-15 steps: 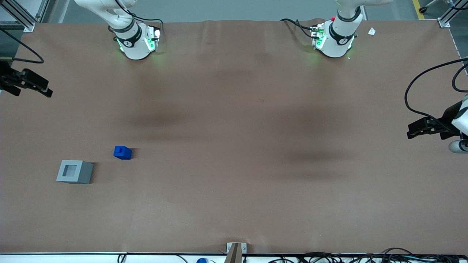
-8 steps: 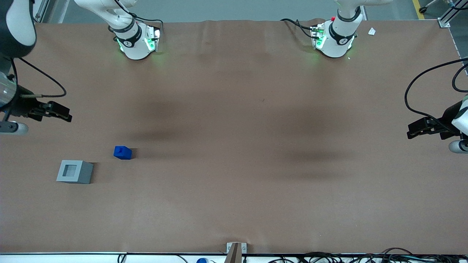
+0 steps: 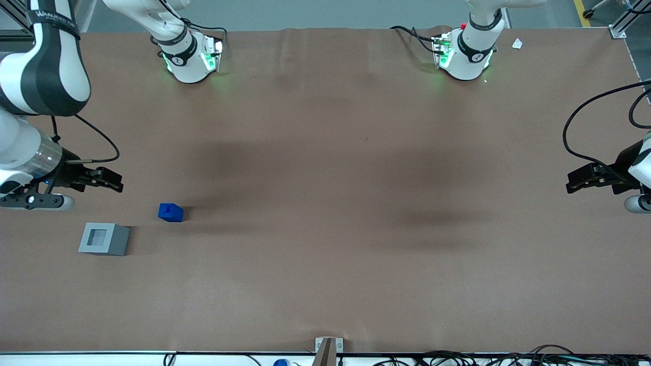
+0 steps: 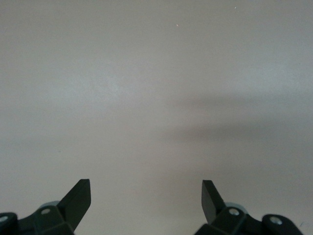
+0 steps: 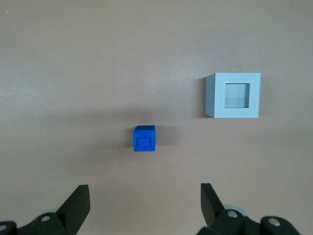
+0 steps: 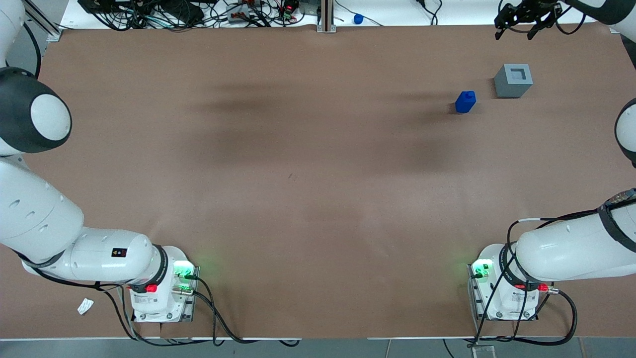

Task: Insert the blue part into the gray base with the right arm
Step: 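Lower the right gripper over the blue block and close on it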

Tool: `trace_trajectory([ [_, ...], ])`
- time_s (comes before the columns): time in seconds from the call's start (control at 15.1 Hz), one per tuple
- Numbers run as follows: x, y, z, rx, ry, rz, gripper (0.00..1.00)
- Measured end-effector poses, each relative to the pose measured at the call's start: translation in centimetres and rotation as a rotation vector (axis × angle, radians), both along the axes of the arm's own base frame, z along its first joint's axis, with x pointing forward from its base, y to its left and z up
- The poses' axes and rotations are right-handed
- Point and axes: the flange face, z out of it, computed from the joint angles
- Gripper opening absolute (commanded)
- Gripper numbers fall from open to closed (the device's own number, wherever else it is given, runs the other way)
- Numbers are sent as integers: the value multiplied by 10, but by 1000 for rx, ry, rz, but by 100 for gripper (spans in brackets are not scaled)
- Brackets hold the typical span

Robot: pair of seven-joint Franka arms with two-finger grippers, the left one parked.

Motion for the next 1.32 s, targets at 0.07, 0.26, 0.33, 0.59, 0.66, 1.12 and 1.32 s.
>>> trace_trajectory([
  [0.07, 0, 1, -8, 0, -8, 0, 100],
  [0.26, -1, 6, -42, 0, -40, -11, 100],
  [0.33, -3, 10, -54, 0, -47, -14, 100],
  [0.59, -9, 21, -101, 0, -66, -26, 100],
  [0.66, -9, 21, -111, 0, -72, -26, 100],
  [1.12, -6, 21, -178, -7, -67, -27, 97],
  [1.32, -5, 21, -204, -10, -63, -27, 97],
])
